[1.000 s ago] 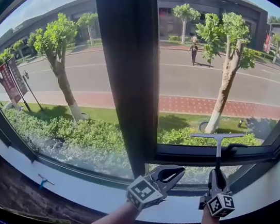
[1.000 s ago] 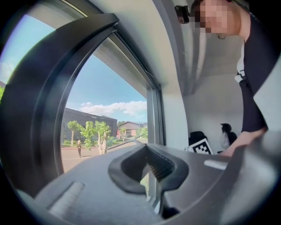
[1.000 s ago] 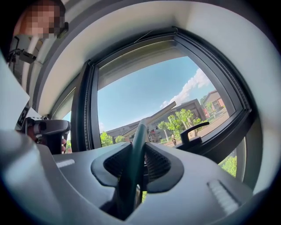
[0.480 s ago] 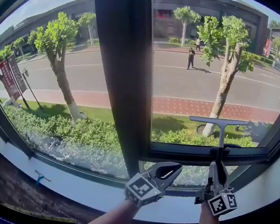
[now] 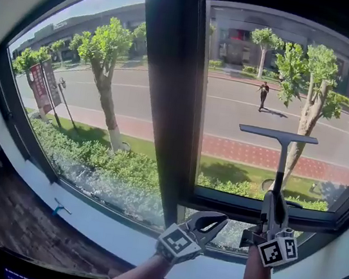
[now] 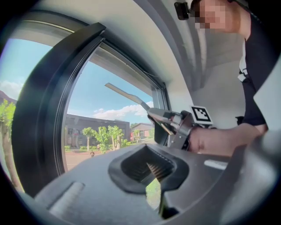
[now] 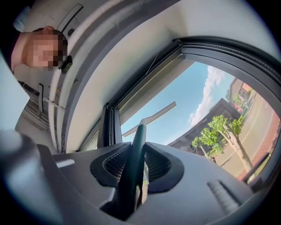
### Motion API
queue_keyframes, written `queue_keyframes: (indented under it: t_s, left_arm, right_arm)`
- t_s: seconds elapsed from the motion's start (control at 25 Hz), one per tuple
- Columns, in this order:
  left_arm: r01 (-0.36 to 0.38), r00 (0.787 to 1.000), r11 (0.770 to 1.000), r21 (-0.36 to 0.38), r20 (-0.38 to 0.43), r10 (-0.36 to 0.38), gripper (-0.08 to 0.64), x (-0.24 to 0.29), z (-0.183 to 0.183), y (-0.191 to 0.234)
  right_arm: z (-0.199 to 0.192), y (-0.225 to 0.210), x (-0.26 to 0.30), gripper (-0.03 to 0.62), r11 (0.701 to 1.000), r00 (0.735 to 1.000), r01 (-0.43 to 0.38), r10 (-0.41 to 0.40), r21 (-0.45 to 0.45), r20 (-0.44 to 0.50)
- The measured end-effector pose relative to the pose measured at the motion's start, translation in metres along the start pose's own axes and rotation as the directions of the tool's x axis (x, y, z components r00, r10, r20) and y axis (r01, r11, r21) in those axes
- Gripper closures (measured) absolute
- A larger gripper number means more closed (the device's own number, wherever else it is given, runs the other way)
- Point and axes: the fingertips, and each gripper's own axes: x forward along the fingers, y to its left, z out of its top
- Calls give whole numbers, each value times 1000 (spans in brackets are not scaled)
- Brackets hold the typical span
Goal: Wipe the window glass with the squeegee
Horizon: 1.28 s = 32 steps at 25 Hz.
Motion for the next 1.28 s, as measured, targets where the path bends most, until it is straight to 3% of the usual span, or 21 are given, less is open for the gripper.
queue_keyframes:
  t_s: [0.44, 0.76, 1.28]
  left_arm:
    - [-23, 998, 997, 70, 53, 19, 558, -9, 35, 32]
    - [-19, 995, 993, 113, 95, 8, 558, -22, 67, 62]
    - [-17, 993, 988, 156, 121, -1, 558, -45, 85, 96]
  right_arm:
    - [45, 36, 83, 491, 997, 989, -81, 82, -9, 121]
    - [84, 85, 162, 491, 977, 953, -212, 214, -30, 215]
    - [107, 104, 237, 491, 978, 939, -190, 205, -80, 277]
